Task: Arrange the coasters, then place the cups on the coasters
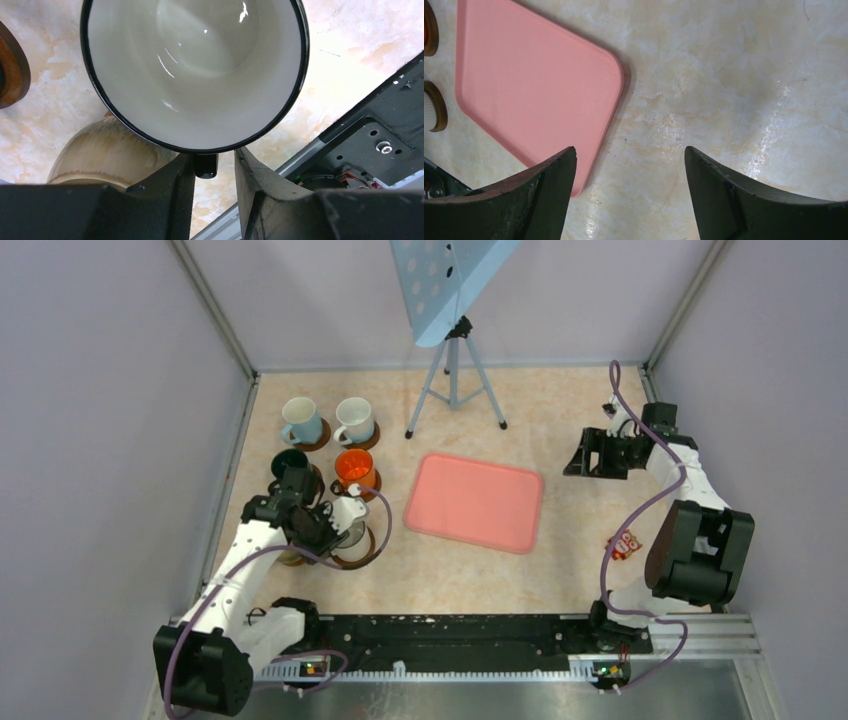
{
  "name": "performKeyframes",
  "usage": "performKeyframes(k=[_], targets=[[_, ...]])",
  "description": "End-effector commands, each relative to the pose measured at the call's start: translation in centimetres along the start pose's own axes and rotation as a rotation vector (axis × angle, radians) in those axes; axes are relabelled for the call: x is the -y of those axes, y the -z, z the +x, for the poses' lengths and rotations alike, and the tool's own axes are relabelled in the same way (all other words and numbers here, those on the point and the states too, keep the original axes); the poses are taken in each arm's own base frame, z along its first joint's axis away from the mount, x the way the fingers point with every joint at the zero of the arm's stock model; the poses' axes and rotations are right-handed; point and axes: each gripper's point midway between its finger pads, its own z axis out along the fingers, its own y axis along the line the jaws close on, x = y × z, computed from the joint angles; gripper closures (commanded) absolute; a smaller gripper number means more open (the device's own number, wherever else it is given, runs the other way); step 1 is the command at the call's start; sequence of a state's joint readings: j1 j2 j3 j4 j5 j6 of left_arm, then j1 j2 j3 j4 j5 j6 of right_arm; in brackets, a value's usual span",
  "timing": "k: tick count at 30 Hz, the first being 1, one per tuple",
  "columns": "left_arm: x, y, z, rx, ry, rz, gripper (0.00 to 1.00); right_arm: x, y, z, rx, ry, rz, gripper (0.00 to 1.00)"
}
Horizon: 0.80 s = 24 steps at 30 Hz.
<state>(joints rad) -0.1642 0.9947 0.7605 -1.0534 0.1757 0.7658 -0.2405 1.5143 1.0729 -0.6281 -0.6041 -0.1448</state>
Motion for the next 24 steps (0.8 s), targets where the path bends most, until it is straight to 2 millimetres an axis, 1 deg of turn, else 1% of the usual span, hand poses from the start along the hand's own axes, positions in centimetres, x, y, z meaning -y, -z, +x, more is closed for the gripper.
performKeyframes(k=[1,5,7,9,15,17,20,24], targets=[[0.4,1.0,-0.8,0.033,-0.021,0.024,0.61,0.2,0.0,-0.7,0.034,0.008,-0.011,0.22],[1.1,1.3,-0.8,0.032,-0.015,0.062,0.66,0.2,-0.1,-0.6,0.033,0.005,-0.015,0.22],[1.6,1.4,-0.8,0.031,-0.013,0.091,0.67,0.2,-0.1,-0.6,0.033,0.005,-0.016,0.22],[1.8,1.4,-0.8,0.029,-0.008,0.103,0.64,0.2,-0.2,-0.5,0.032,0.004,-0.016,0.22],[1.5,1.2,-0.8,0.016,0.024,0.094,0.56,0.1,-0.2,-0.5,0.033,0.006,-0.022,0.22],[1.3,1.4,-0.9,0.017,0.032,0.085,0.51,0.1,-0.1,-0.5,0.032,0.011,-0.023,0.22],[1.0,1.9,-1.4,0.030,0.044,0.067,0.39,-0.1,0.0,-0.4,0.029,0.022,-0.032,0.22],[-0.1,3.2,-3.0,0.076,0.051,0.027,0.23,-0.4,0.2,-0.4,0.026,0.037,-0.039,0.22]])
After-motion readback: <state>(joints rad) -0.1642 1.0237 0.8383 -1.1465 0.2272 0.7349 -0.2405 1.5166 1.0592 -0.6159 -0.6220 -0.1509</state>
